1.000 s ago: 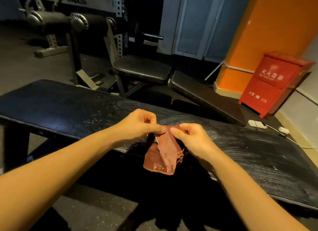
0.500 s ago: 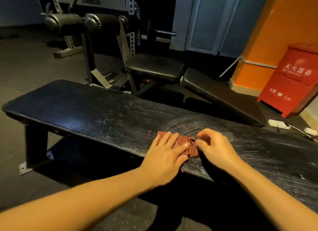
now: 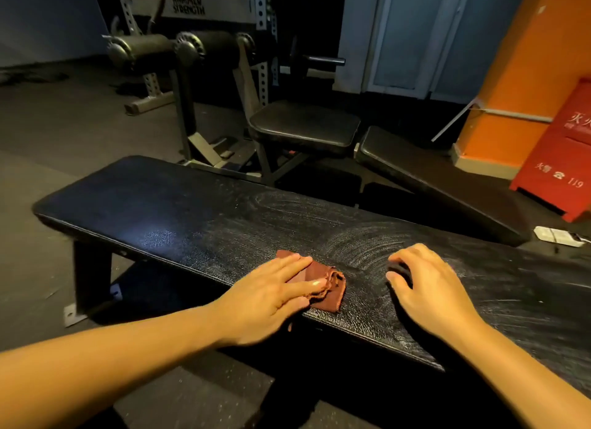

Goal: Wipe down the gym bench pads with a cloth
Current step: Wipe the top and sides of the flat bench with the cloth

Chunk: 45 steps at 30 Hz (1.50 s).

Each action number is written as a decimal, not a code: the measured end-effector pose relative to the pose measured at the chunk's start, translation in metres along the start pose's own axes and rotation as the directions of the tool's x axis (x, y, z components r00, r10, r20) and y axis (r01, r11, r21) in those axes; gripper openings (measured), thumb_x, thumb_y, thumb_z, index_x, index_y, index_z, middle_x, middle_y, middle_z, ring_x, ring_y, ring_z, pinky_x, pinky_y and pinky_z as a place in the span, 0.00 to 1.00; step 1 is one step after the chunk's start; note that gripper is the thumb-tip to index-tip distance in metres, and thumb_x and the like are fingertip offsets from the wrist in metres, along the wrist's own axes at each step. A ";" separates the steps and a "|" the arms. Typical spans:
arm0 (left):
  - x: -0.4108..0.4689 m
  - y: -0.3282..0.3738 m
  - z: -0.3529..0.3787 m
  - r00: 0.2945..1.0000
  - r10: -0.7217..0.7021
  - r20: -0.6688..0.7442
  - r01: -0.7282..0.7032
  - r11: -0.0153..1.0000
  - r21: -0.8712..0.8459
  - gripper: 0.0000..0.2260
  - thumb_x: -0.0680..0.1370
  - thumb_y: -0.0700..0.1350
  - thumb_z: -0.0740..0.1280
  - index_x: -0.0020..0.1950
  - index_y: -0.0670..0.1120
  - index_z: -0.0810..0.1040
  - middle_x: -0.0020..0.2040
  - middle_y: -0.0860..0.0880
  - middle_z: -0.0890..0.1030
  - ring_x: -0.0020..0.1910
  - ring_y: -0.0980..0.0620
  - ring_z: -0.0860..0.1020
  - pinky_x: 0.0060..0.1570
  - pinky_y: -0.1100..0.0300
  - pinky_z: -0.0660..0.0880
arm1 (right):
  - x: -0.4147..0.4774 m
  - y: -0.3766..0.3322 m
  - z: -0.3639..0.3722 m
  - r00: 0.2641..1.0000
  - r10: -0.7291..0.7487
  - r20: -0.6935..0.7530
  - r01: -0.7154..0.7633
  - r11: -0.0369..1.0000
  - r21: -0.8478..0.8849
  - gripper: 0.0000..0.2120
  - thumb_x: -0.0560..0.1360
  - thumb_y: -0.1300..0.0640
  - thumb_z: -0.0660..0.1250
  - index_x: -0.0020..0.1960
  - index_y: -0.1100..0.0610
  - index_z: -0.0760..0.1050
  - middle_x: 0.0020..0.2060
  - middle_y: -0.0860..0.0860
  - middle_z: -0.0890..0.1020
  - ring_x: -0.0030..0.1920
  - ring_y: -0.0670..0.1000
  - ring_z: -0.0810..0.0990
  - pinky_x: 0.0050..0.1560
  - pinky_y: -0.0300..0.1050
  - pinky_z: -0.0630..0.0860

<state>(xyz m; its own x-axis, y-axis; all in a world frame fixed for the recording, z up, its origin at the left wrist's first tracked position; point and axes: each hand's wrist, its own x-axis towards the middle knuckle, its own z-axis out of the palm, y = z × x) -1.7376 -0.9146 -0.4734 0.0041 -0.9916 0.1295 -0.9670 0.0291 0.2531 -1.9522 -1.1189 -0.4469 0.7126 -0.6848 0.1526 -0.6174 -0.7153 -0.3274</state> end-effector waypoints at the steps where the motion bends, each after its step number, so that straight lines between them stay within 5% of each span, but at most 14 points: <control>1: 0.004 -0.022 -0.001 0.996 -0.082 -0.030 0.082 0.996 0.017 0.24 0.84 0.62 0.46 0.79 0.63 0.65 0.83 0.55 0.54 0.82 0.55 0.51 0.79 0.58 0.45 | 0.002 0.003 0.000 1.000 0.002 0.017 0.000 0.993 -0.119 0.18 0.81 0.44 0.63 0.67 0.49 0.74 0.65 0.46 0.74 0.68 0.51 0.71 0.67 0.52 0.67; 6: 0.043 -0.140 -0.031 0.796 -0.584 -0.156 0.601 0.794 0.095 0.38 0.74 0.63 0.39 0.74 0.52 0.74 0.70 0.42 0.75 0.70 0.39 0.70 0.73 0.47 0.63 | 0.015 0.013 0.000 0.955 0.187 0.230 -0.120 0.953 -0.278 0.37 0.80 0.30 0.48 0.82 0.48 0.52 0.82 0.53 0.53 0.82 0.54 0.50 0.79 0.61 0.51; 9: 0.075 -0.077 -0.002 0.936 -0.343 -0.075 0.350 0.929 0.122 0.29 0.79 0.60 0.45 0.74 0.54 0.73 0.73 0.39 0.71 0.74 0.37 0.67 0.72 0.40 0.65 | 0.019 0.012 0.002 0.953 0.189 0.235 -0.114 0.947 -0.301 0.38 0.79 0.29 0.47 0.82 0.49 0.54 0.81 0.53 0.56 0.81 0.55 0.52 0.78 0.60 0.57; 12: 0.064 -0.010 0.007 0.995 0.017 0.103 -0.017 1.000 -0.005 0.21 0.85 0.60 0.48 0.78 0.66 0.61 0.83 0.51 0.52 0.82 0.53 0.48 0.80 0.50 0.44 | 0.019 0.013 0.002 0.963 0.175 0.206 -0.100 0.939 -0.330 0.38 0.78 0.28 0.47 0.81 0.49 0.57 0.81 0.53 0.59 0.81 0.54 0.55 0.77 0.57 0.60; 14: 0.060 -0.033 -0.008 0.998 0.065 0.028 -0.064 0.997 -0.036 0.19 0.84 0.57 0.49 0.74 0.62 0.68 0.79 0.48 0.64 0.78 0.49 0.60 0.78 0.51 0.55 | 0.018 0.014 0.002 0.963 0.164 0.215 -0.084 0.937 -0.339 0.38 0.78 0.28 0.47 0.82 0.48 0.56 0.81 0.52 0.58 0.81 0.54 0.54 0.77 0.56 0.59; 18: 0.088 -0.179 -0.036 0.877 -0.481 -0.006 0.469 0.851 0.237 0.31 0.80 0.61 0.43 0.77 0.50 0.69 0.78 0.41 0.67 0.73 0.37 0.66 0.72 0.46 0.64 | 0.016 0.016 0.001 0.958 0.152 0.241 -0.061 0.936 -0.347 0.38 0.79 0.28 0.45 0.82 0.47 0.53 0.82 0.52 0.55 0.81 0.54 0.52 0.77 0.56 0.57; 20: 0.108 -0.188 -0.036 0.815 -0.580 -0.024 0.578 0.807 0.125 0.30 0.79 0.61 0.43 0.74 0.52 0.71 0.72 0.38 0.72 0.69 0.34 0.70 0.67 0.43 0.68 | 0.016 0.016 0.001 0.960 0.149 0.235 -0.059 0.935 -0.351 0.38 0.79 0.28 0.45 0.82 0.47 0.52 0.82 0.52 0.55 0.81 0.54 0.52 0.77 0.56 0.57; 23: 0.142 -0.115 -0.012 0.942 -0.323 -0.089 0.333 0.935 0.120 0.23 0.78 0.59 0.47 0.64 0.53 0.73 0.60 0.40 0.76 0.60 0.38 0.75 0.59 0.40 0.73 | 0.018 0.018 0.000 0.965 0.134 0.225 -0.050 0.939 -0.342 0.38 0.78 0.28 0.45 0.82 0.46 0.54 0.81 0.52 0.56 0.81 0.53 0.53 0.76 0.56 0.58; 28: 0.100 -0.016 0.006 0.980 0.171 0.102 -0.174 0.985 0.016 0.20 0.87 0.54 0.52 0.79 0.60 0.63 0.83 0.48 0.57 0.81 0.50 0.52 0.80 0.51 0.47 | 0.021 0.027 -0.009 0.967 0.098 0.234 -0.029 0.959 -0.282 0.46 0.69 0.20 0.40 0.81 0.43 0.57 0.80 0.47 0.60 0.79 0.51 0.56 0.75 0.55 0.60; 32: 0.103 -0.115 -0.019 0.979 -0.203 -0.032 0.206 0.970 0.127 0.33 0.79 0.62 0.44 0.77 0.51 0.71 0.77 0.41 0.69 0.75 0.40 0.66 0.75 0.46 0.61 | 0.022 0.034 -0.006 0.968 0.079 0.240 -0.003 0.954 -0.301 0.62 0.55 0.17 0.21 0.81 0.42 0.55 0.79 0.47 0.58 0.78 0.51 0.55 0.75 0.54 0.59; 35: 0.141 -0.158 -0.026 0.877 -0.480 0.017 0.473 0.869 0.144 0.42 0.73 0.64 0.33 0.78 0.49 0.68 0.77 0.39 0.68 0.75 0.36 0.65 0.75 0.46 0.60 | 0.020 0.032 -0.006 0.968 0.065 0.241 0.003 0.963 -0.268 0.51 0.64 0.20 0.33 0.81 0.42 0.54 0.80 0.47 0.58 0.79 0.51 0.54 0.75 0.54 0.58; 39: 0.181 -0.051 0.003 0.976 -0.215 -0.023 0.216 0.972 0.094 0.30 0.79 0.60 0.45 0.74 0.51 0.72 0.72 0.38 0.72 0.72 0.37 0.68 0.72 0.41 0.64 | 0.027 0.039 -0.015 0.963 0.038 0.268 0.009 0.985 -0.173 0.36 0.76 0.28 0.55 0.79 0.44 0.61 0.76 0.45 0.64 0.77 0.50 0.60 0.73 0.53 0.60; 42: 0.146 0.018 0.025 0.987 0.113 0.118 -0.116 0.993 0.018 0.20 0.87 0.54 0.52 0.80 0.59 0.62 0.84 0.47 0.53 0.83 0.49 0.47 0.80 0.50 0.42 | 0.034 0.058 -0.031 0.979 0.083 0.187 -0.086 0.996 0.009 0.32 0.75 0.34 0.64 0.73 0.50 0.72 0.66 0.45 0.73 0.71 0.51 0.71 0.70 0.53 0.68; 45: 0.109 0.001 0.020 0.962 0.226 0.154 -0.222 0.974 -0.044 0.23 0.86 0.61 0.46 0.81 0.63 0.59 0.84 0.54 0.49 0.83 0.56 0.44 0.80 0.56 0.40 | 0.028 0.085 -0.048 0.978 0.127 0.168 -0.111 0.988 -0.105 0.30 0.75 0.35 0.65 0.73 0.49 0.71 0.69 0.47 0.71 0.72 0.51 0.68 0.70 0.54 0.67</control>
<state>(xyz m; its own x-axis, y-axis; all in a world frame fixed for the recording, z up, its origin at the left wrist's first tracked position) -1.7431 -1.0249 -0.4778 -0.2542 -0.9665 0.0344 -0.9315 0.2543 0.2602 -2.0007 -1.2054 -0.4255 0.6739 -0.7372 -0.0492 -0.7241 -0.6457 -0.2421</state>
